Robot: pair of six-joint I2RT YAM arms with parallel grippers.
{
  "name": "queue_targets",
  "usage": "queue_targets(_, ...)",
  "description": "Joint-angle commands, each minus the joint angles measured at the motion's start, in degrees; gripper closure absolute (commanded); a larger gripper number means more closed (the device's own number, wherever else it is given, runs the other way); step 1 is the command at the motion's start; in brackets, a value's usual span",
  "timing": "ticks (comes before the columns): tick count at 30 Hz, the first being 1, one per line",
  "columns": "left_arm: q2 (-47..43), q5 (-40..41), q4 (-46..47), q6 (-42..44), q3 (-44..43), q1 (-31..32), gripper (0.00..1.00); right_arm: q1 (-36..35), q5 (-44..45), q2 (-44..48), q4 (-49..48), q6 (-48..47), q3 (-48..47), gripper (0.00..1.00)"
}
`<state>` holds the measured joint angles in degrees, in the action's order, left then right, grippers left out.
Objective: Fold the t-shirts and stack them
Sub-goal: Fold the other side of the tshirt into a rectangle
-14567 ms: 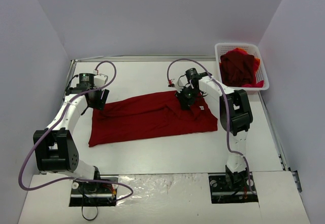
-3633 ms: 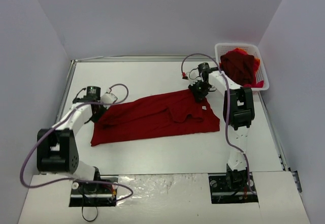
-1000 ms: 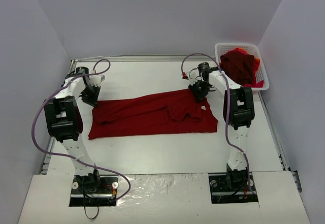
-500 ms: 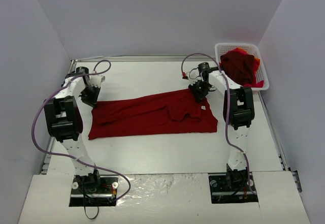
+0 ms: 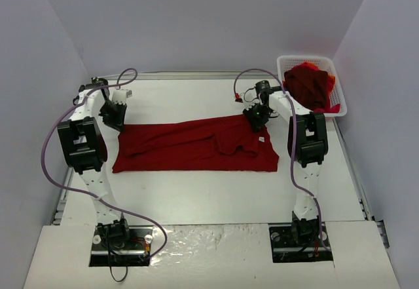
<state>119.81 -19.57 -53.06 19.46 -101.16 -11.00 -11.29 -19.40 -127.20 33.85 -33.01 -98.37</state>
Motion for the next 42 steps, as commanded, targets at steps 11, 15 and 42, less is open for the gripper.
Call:
queue_targets(11, 0.0, 2.51, -2.5, 0.67, -0.97, -1.56, 0.81, 0.57, 5.77, -6.92, 2.19, -1.61, 2.92, 1.0)
queue_targets(15, -4.75, 10.85, 5.66, -2.32, 2.02, -1.56, 0.78, 0.57, 5.6, -6.75, 2.19, -1.61, 2.66, 1.0)
queue_targets(42, -10.74, 5.25, 17.63, -6.89, 14.68, 6.52, 0.77, 1.45, -3.27, 4.41, 4.03, 1.29, 4.95, 0.71)
